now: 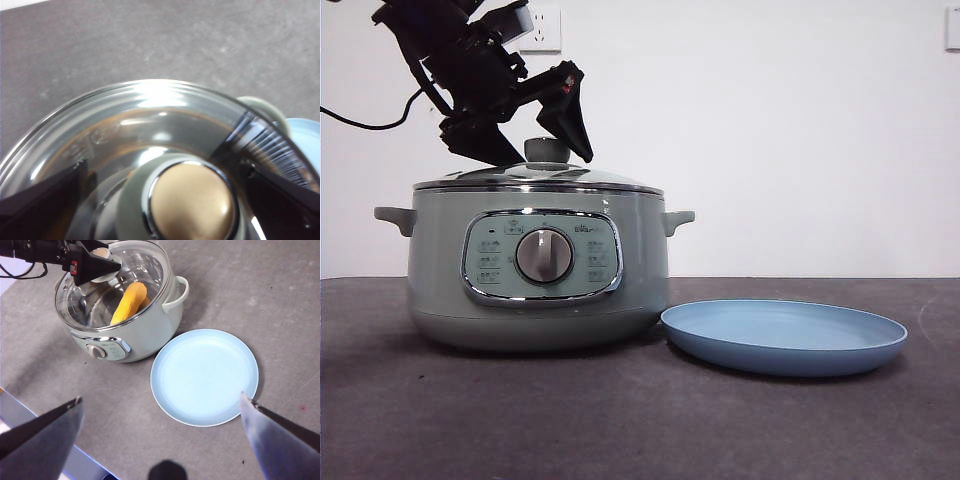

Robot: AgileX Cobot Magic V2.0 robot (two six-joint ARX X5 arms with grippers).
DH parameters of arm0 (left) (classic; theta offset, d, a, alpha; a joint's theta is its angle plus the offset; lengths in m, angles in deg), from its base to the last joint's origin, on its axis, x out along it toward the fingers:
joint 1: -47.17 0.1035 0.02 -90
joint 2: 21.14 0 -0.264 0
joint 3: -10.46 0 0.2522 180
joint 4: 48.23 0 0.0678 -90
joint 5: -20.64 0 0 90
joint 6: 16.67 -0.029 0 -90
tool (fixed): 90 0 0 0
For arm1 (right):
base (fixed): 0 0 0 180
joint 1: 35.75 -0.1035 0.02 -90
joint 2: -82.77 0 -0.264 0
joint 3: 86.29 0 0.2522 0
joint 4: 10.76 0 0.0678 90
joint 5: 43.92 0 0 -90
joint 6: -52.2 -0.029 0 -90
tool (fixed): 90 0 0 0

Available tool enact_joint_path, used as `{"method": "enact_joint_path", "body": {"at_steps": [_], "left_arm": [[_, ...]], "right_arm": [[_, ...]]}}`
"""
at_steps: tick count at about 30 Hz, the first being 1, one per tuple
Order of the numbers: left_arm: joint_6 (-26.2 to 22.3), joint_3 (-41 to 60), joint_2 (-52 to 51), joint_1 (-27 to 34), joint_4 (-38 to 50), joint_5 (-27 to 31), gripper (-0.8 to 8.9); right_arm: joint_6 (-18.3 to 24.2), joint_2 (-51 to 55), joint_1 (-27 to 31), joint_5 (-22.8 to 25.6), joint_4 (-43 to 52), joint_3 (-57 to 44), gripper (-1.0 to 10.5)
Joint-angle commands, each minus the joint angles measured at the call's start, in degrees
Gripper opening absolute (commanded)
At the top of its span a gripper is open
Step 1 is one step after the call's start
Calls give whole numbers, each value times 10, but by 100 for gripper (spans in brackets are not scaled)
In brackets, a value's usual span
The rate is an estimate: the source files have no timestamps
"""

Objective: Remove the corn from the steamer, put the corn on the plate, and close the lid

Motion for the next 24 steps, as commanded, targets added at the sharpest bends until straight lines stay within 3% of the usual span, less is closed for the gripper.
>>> {"method": "enact_joint_path", "body": {"at_steps": [1,3,7,9,24], "left_arm": [[-3,2,5,-3,-8,7,497],[-2,2,5,-3,-14,7,448],[0,2,5,-3,-31,4,105],[0,2,5,-5,-34,4,-7],[0,2,-4,-5,-34,2,-8]], "right_arm": [[-1,-3,-1,1,3,1,539],[-1,-3,-1,1,3,1,537],[-1,-3,-1,1,3,1,536],[-1,-4,-1,1,3,1,536],[-1,-7,-1,3,3,1,536]]}}
